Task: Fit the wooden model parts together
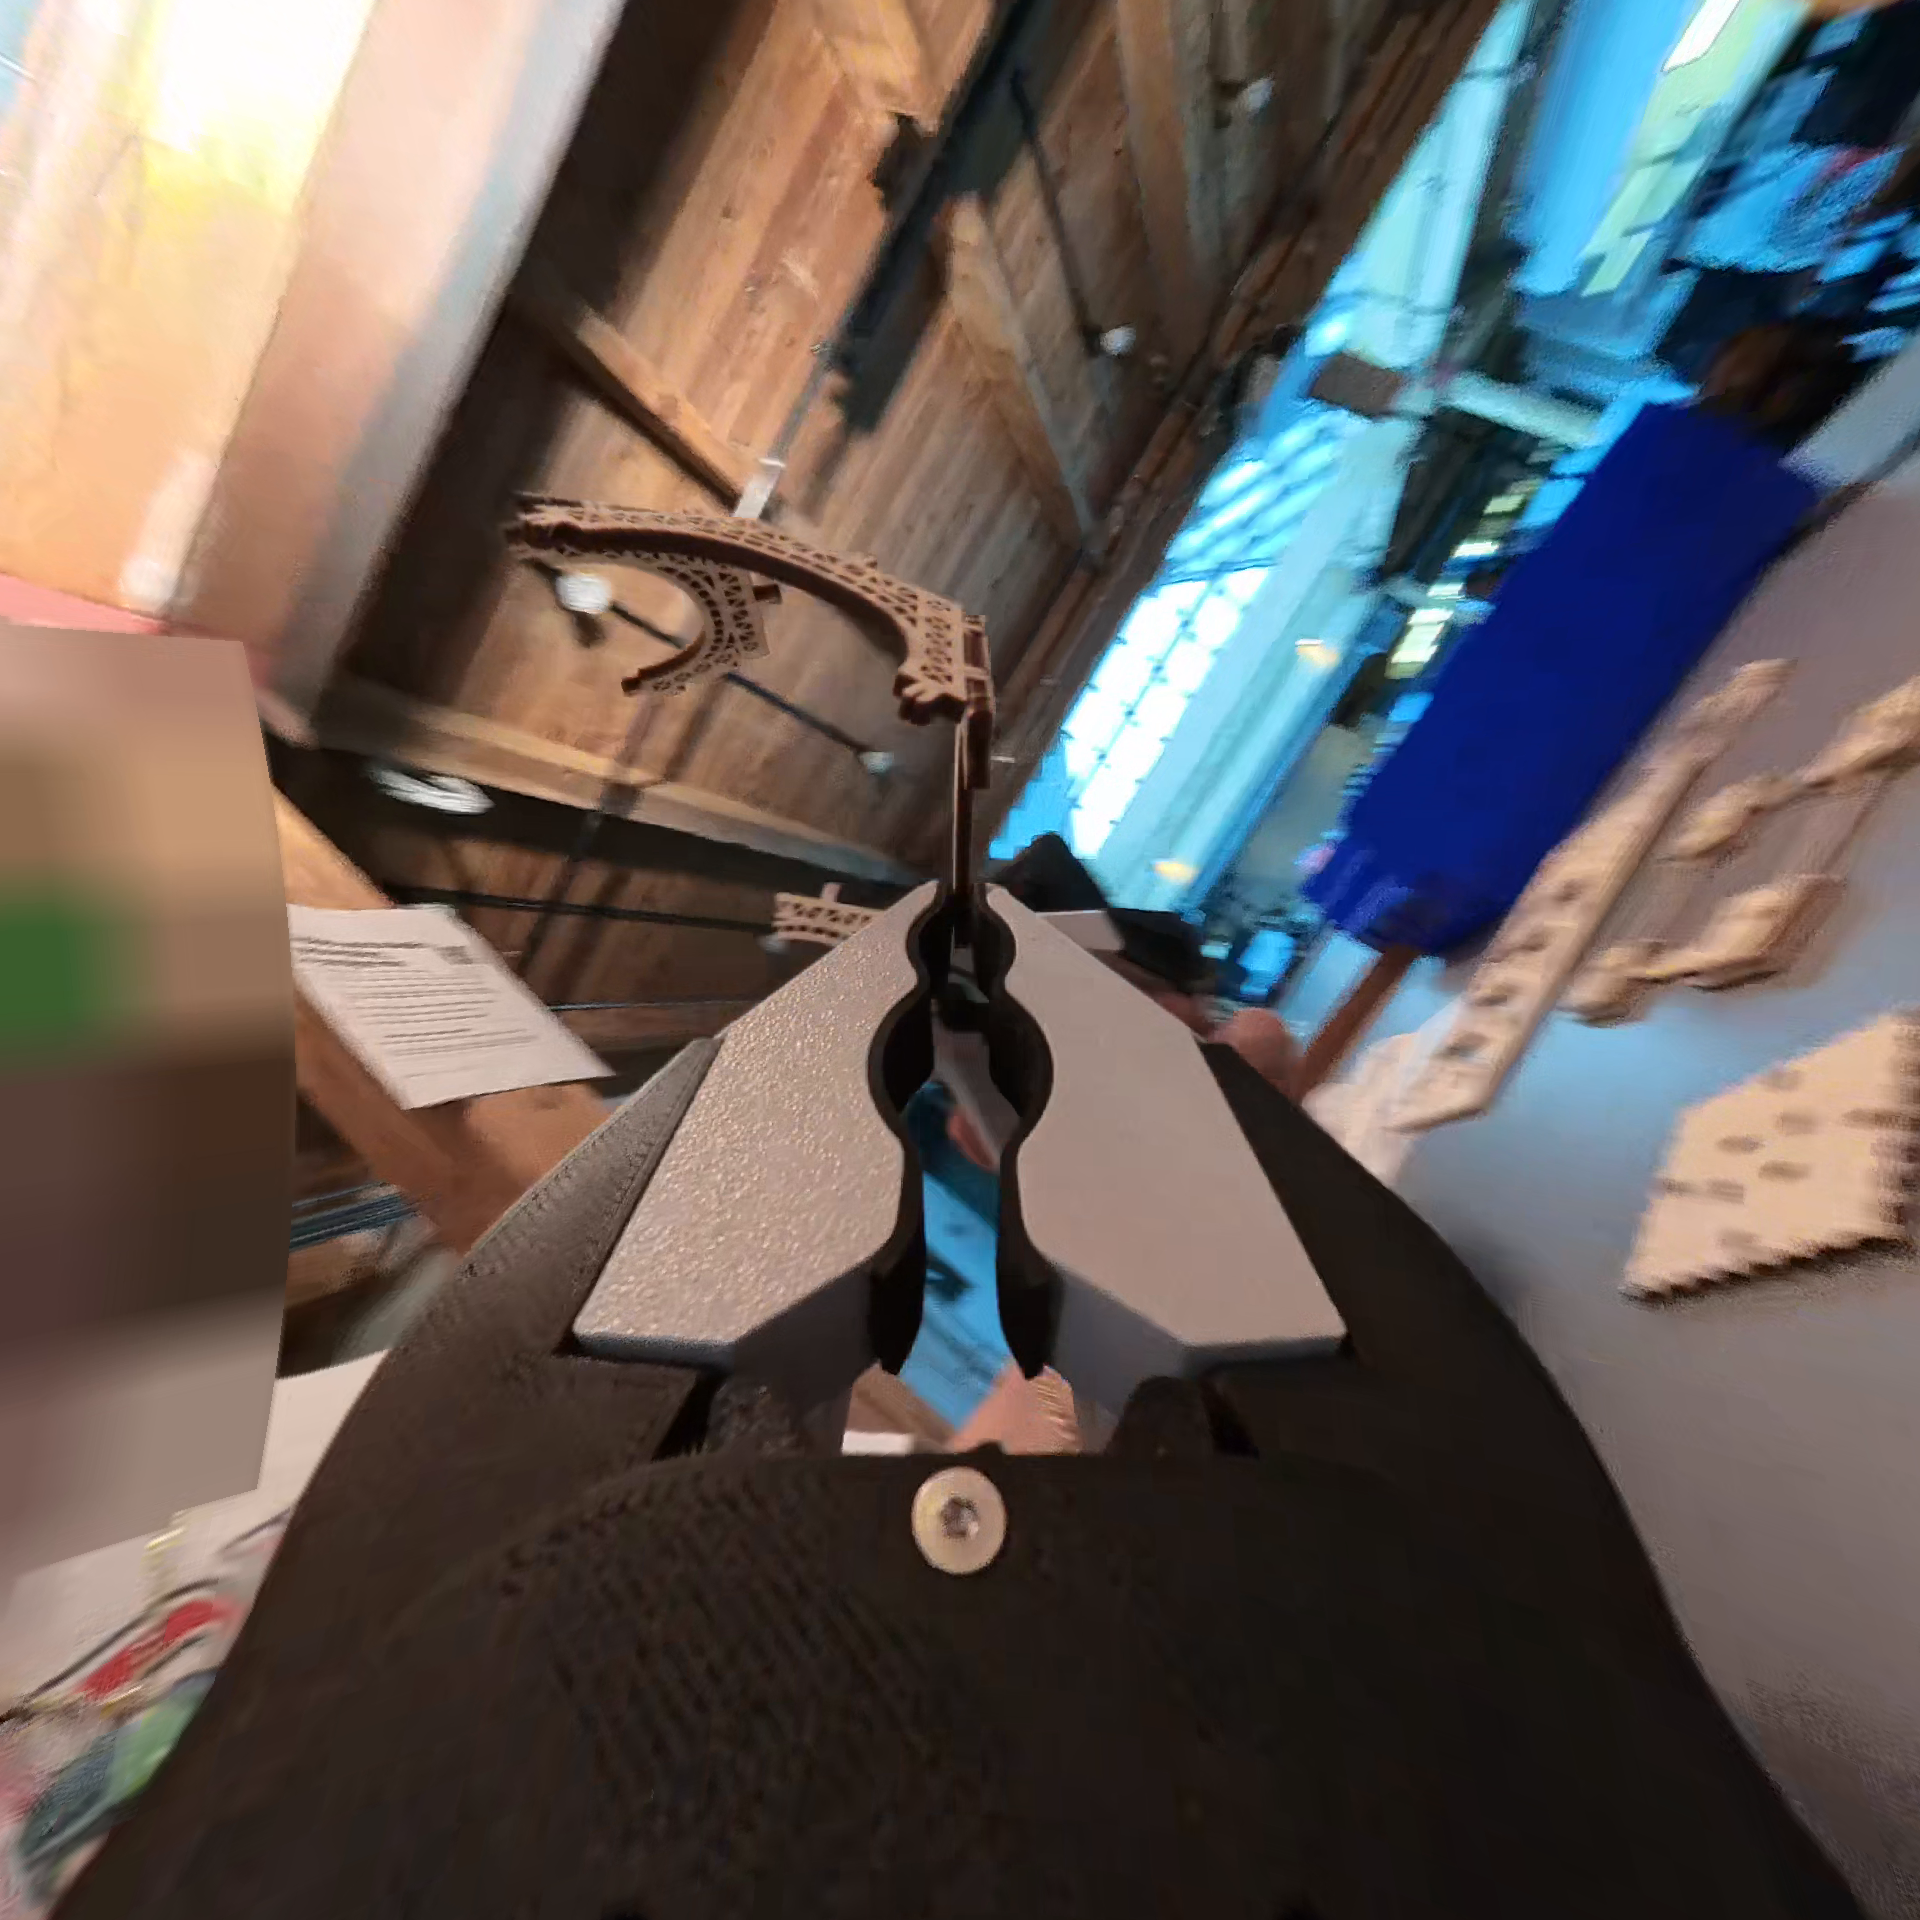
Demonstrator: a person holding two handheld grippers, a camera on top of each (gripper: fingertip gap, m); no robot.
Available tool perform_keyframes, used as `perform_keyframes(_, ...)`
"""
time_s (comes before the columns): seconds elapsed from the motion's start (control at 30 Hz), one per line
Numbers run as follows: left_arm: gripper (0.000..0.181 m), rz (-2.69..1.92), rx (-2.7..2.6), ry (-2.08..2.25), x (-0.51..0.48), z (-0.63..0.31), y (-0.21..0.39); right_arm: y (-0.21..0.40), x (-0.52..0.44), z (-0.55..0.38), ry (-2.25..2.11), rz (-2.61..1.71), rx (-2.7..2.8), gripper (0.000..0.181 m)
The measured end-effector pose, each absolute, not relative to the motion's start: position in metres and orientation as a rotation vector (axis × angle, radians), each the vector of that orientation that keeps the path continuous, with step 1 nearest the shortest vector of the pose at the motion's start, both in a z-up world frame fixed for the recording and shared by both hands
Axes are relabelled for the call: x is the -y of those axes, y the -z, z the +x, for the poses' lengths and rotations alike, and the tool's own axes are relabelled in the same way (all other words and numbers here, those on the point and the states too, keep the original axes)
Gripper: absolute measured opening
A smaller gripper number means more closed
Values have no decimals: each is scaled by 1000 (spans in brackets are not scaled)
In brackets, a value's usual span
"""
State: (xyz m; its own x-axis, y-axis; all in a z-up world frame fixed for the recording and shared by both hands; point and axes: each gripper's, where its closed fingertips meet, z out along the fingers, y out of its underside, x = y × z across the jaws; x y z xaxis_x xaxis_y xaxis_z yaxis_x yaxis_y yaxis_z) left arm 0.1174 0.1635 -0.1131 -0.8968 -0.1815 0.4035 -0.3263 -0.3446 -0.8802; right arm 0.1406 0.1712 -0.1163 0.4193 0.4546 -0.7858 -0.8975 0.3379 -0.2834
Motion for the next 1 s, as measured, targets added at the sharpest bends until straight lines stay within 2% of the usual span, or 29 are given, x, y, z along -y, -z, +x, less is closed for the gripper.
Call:
perform_keyframes(0.2, 9, 987, 2517, -1790, -183, 124, 198, 187, -168, 155, -523, -1469, -792, 0)
perform_keyframes(0.3, 9, 995, 2670, -1538, -187, 115, 223, 209, -154, 160, -319, -1705, -779, 0)
perform_keyframes(0.43, 9, 926, 2769, -1410, -179, 108, 240, 225, -151, 151, -321, -1831, -755, 1)
perform_keyframes(0.77, 9, 876, 2342, -1735, -169, 95, 205, 229, -141, 142, -546, -1786, -791, 11)
perform_keyframes(0.9, 9, 880, 2251, -1841, -167, 96, 189, 234, -129, 146, -482, -1849, -787, 30)
perform_keyframes(0.93, 9, 876, 2197, -1902, -165, 97, 179, 228, -129, 148, -479, -1817, -785, 35)
perform_keyframes(1.0, 9, 881, 2007, -2091, -161, 102, 151, 201, -135, 143, -580, -1670, -728, 30)
